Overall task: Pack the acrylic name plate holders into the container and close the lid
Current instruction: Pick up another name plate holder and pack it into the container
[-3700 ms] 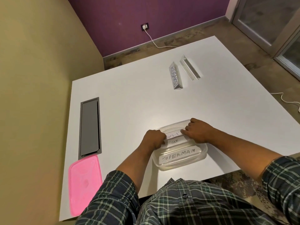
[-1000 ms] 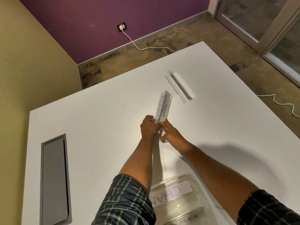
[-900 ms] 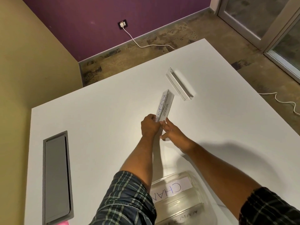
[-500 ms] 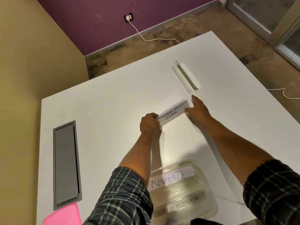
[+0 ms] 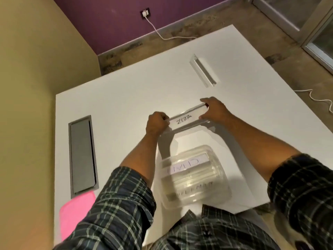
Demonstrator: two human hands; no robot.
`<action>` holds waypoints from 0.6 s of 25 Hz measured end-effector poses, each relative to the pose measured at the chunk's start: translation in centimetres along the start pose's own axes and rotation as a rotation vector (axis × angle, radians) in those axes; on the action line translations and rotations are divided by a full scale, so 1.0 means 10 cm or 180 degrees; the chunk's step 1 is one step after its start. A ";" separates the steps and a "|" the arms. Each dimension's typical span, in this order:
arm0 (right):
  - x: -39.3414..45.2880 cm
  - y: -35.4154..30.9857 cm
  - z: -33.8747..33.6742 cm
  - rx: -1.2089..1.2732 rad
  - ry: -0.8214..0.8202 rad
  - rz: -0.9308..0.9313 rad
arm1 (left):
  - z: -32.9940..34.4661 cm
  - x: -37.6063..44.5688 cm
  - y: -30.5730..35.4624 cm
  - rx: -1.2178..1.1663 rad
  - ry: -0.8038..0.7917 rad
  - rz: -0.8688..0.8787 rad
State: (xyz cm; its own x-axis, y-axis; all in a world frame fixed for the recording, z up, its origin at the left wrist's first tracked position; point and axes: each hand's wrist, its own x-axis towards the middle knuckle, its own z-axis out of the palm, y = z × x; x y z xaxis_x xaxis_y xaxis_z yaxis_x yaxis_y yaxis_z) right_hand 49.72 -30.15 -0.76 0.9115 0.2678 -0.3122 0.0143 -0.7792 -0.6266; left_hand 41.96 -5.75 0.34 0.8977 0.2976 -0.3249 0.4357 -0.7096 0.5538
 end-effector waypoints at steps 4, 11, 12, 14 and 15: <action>-0.29 -0.05 -0.14 -0.0594 -0.0325 -0.0499 | -0.26 -0.34 -0.09 -0.0362 -0.0725 -0.0019; -0.93 -0.10 -0.27 -0.1499 -0.0272 -0.1735 | -0.61 -0.94 -0.25 -0.0494 -0.1458 -0.0038; -1.01 -0.08 -0.26 -0.1377 -0.0274 -0.1793 | -0.64 -1.01 -0.25 -0.0418 -0.1549 -0.0032; -1.19 0.00 -0.22 -0.1031 -0.0300 -0.1853 | -0.65 -1.13 -0.26 -0.0237 -0.1749 -0.0011; -1.29 0.05 -0.17 -0.0894 -0.0338 -0.1900 | -0.64 -1.20 -0.28 -0.0156 -0.1857 0.0000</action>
State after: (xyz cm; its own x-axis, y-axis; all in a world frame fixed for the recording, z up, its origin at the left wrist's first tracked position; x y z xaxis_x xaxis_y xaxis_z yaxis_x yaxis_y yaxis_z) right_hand 38.71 -34.93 4.20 0.6686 0.7421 -0.0471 0.6236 -0.5941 -0.5082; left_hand 30.38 -3.30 7.57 0.7191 -0.1130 -0.6856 0.4508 -0.6750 0.5841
